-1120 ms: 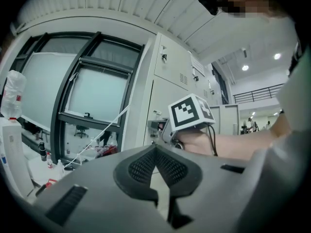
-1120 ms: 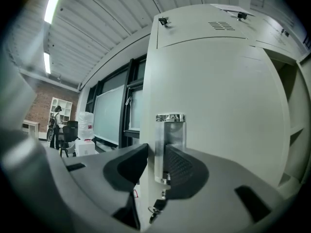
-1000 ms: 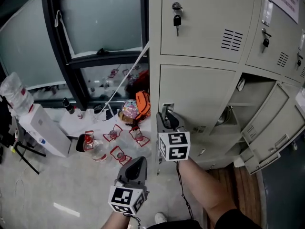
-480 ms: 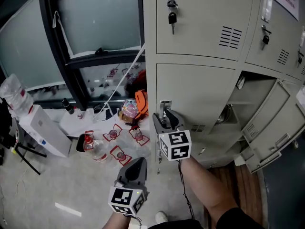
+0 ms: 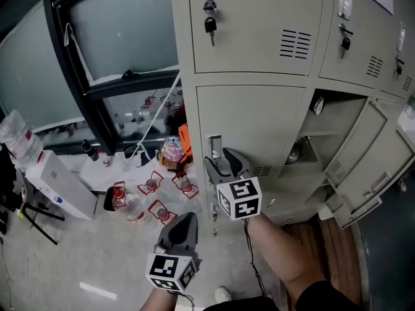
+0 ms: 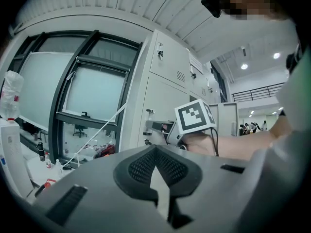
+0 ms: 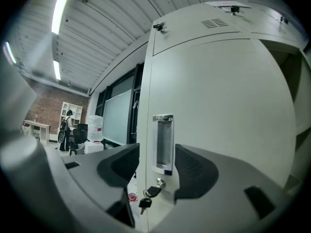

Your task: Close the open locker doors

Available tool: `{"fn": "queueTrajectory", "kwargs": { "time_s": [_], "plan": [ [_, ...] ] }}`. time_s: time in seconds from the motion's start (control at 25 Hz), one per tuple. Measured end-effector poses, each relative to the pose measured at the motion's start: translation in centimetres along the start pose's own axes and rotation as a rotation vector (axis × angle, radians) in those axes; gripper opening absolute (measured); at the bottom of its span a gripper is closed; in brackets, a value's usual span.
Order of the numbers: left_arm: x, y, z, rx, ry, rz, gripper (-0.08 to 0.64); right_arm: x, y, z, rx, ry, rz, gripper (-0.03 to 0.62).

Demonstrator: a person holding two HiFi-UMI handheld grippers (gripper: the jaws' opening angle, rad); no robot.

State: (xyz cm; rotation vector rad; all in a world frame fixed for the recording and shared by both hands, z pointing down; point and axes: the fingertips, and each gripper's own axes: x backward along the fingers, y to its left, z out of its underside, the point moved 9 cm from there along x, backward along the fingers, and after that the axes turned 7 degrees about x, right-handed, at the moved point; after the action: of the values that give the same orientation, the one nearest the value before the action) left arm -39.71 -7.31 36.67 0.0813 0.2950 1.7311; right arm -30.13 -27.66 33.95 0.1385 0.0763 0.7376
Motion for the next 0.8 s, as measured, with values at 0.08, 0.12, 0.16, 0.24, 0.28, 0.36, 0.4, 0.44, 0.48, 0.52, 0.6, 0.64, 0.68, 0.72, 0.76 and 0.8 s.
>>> {"fn": "queueTrajectory", "kwargs": {
  "time_s": [0.08, 0.12, 0.16, 0.24, 0.28, 0.36, 0.4, 0.44, 0.48, 0.52, 0.6, 0.64, 0.68, 0.72, 0.76, 0.8],
  "plan": [
    [-0.3, -0.5, 0.0, -0.003, -0.001, 0.007, 0.002, 0.9, -0.7, 0.0, -0.003, -0.002, 0.012, 0.224],
    [-0.6, -0.7, -0.1, -0.006, -0.006, 0.015, 0.002, 1.5, -1.2, 0.0, -0.004, -0.003, 0.023, 0.224],
    [-0.8, -1.0, -0.1, -0.008, -0.008, 0.026, 0.002, 2.1, -1.7, 0.0, -0.005, -0.004, 0.037, 0.224],
    [-1.4, -1.6, -0.2, -0.011, -0.004, 0.053, 0.002, 3.6, -2.7, 0.0, -0.009, -0.007, 0.067, 0.224],
    [-1.7, -2.0, -0.2, -0.012, -0.001, 0.067, 0.002, 4.4, -3.2, 0.1, -0.011, -0.007, 0.08, 0.224],
    [-2.2, -2.9, -0.2, -0.015, 0.001, 0.092, 0.002, 6.0, -4.0, 0.3, -0.013, -0.002, 0.097, 0.224],
    [-2.4, -3.4, -0.2, -0.016, 0.002, 0.105, 0.002, 6.8, -4.4, 0.4, -0.013, 0.003, 0.102, 0.206],
    [-2.7, -4.0, -0.1, -0.018, 0.003, 0.12, 0.002, 7.6, -4.8, 0.6, -0.013, 0.01, 0.108, 0.181],
    [-2.9, -4.5, 0.0, -0.019, 0.003, 0.135, 0.002, 8.5, -5.3, 0.8, -0.013, 0.016, 0.121, 0.165],
    [-3.2, -5.1, 0.1, -0.02, 0.004, 0.15, 0.002, 9.5, -5.8, 0.9, -0.013, 0.02, 0.138, 0.133],
    [-3.7, -6.3, 0.2, -0.02, 0.008, 0.183, 0.002, 11.5, -6.8, 1.0, -0.012, 0.023, 0.18, 0.067],
    [-3.9, -6.9, 0.3, -0.02, 0.011, 0.2, 0.002, 12.5, -7.2, 1.0, -0.011, 0.025, 0.199, 0.062],
    [-4.1, -7.6, 0.4, -0.021, 0.014, 0.217, 0.002, 13.5, -7.7, 1.0, -0.011, 0.028, 0.215, 0.044],
    [-4.2, -8.3, 0.5, -0.023, 0.017, 0.234, 0.002, 14.5, -8.0, 1.0, -0.013, 0.03, 0.229, 0.022],
    [-4.3, -9.0, 0.6, -0.025, 0.02, 0.25, 0.002, 15.4, -8.4, 1.0, -0.016, 0.032, 0.239, 0.003],
    [-4.4, -9.7, 0.7, -0.027, 0.022, 0.265, 0.002, 16.4, -8.6, 1.0, -0.018, 0.032, 0.246, 0.002]
  ]
}}
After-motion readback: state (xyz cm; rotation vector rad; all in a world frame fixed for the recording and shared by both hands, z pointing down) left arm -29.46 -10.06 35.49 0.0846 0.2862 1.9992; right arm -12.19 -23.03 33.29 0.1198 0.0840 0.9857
